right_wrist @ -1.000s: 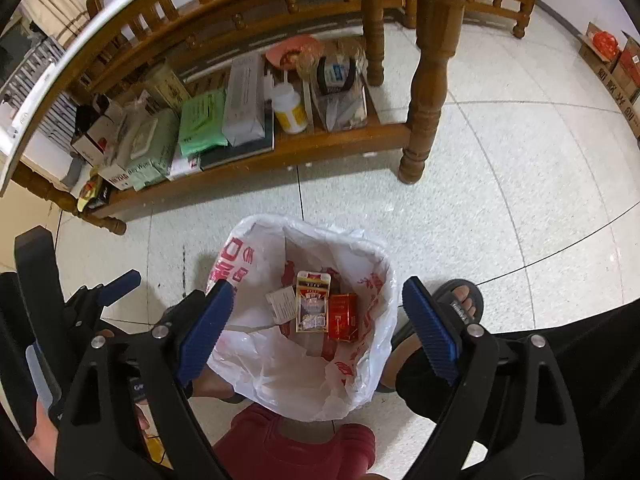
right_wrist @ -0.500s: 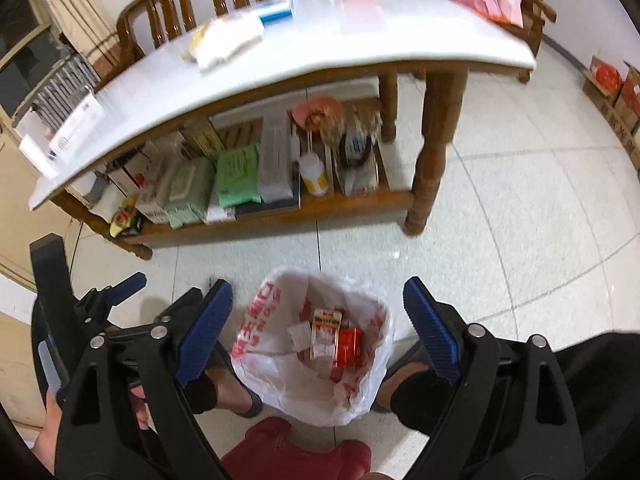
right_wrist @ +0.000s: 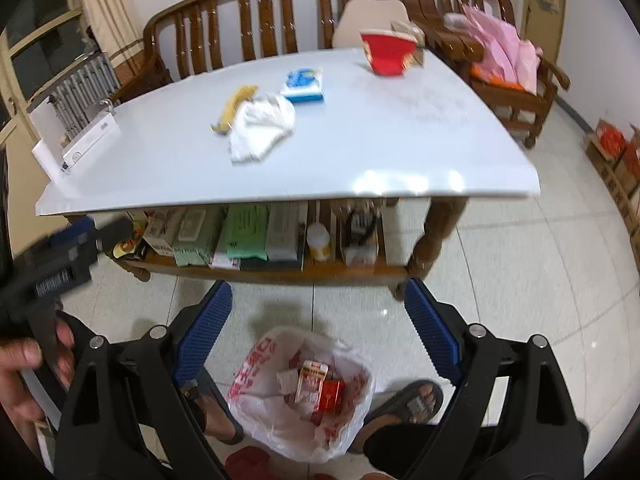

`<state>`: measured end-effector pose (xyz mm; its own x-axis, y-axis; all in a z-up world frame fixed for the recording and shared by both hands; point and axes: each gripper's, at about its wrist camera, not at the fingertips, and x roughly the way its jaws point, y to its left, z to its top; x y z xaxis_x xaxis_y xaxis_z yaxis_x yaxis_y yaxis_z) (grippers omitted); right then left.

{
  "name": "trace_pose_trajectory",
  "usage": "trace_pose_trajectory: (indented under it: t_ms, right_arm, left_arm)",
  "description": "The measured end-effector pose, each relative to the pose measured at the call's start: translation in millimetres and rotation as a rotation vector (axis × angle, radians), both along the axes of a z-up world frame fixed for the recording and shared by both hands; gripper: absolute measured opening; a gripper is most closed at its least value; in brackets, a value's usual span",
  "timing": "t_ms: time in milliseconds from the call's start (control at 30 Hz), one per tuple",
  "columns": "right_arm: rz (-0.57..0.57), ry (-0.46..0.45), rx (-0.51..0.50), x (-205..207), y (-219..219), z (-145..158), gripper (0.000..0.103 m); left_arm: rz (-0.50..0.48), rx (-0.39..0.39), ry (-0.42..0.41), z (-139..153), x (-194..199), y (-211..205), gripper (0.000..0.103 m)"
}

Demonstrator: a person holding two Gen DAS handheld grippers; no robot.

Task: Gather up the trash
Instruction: 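Raise both tools from the bag back toward the table, then grasp the yellow snack wrapper with left tool while right tool grasps the white tissue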

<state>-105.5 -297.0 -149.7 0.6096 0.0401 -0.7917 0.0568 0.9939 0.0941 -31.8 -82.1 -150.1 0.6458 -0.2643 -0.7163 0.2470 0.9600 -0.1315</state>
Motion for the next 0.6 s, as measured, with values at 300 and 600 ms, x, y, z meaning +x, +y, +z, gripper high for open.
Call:
trace_pose_trajectory:
  t_ms: [300, 600]
  right_arm:
    - [0.097, -0.069, -0.063, 55, 27, 36, 0.086]
    - [0.173, -0.093, -0.113, 123, 46, 40, 0.085]
  left_arm:
    - [0.028, 0.054, -0.030, 50, 106, -21, 0.095]
    - [0.003, 0.135, 0.048, 34, 192, -57, 0.095]
